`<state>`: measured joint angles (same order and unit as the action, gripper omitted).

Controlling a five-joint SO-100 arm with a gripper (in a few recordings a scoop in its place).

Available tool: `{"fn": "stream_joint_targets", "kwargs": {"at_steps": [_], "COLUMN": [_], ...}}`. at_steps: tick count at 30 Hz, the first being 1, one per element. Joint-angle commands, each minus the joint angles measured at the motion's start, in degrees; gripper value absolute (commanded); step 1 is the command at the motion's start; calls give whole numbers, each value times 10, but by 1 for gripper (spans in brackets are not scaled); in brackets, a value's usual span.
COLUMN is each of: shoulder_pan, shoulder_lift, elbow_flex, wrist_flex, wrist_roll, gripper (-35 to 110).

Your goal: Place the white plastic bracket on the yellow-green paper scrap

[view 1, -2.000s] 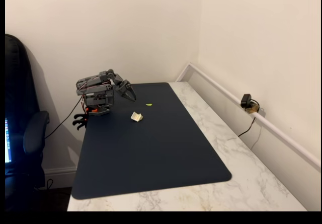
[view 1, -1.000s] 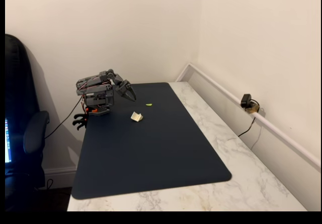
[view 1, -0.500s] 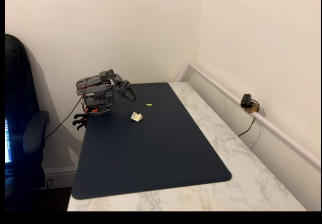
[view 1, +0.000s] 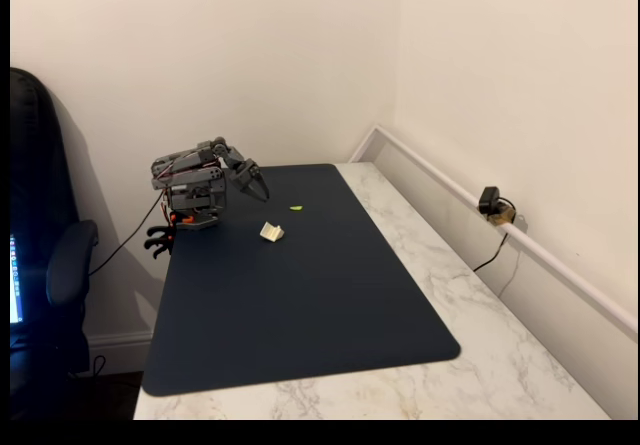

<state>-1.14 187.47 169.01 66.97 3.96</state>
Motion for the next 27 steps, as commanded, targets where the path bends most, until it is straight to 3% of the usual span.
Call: {"fn": "stream_joint_targets", "kwargs": {"at_steps": [1,5,11,27], "shoulder_pan": [-43,-52,-102,-265], "shoulder_lift": [11,-152,-410,-628], "elbow_flex": [-134,-283,-475,-584], "wrist_flex": [40,77,97,146], "wrist_roll": [29,84,54,86], "gripper": [0,0,0,0]}}
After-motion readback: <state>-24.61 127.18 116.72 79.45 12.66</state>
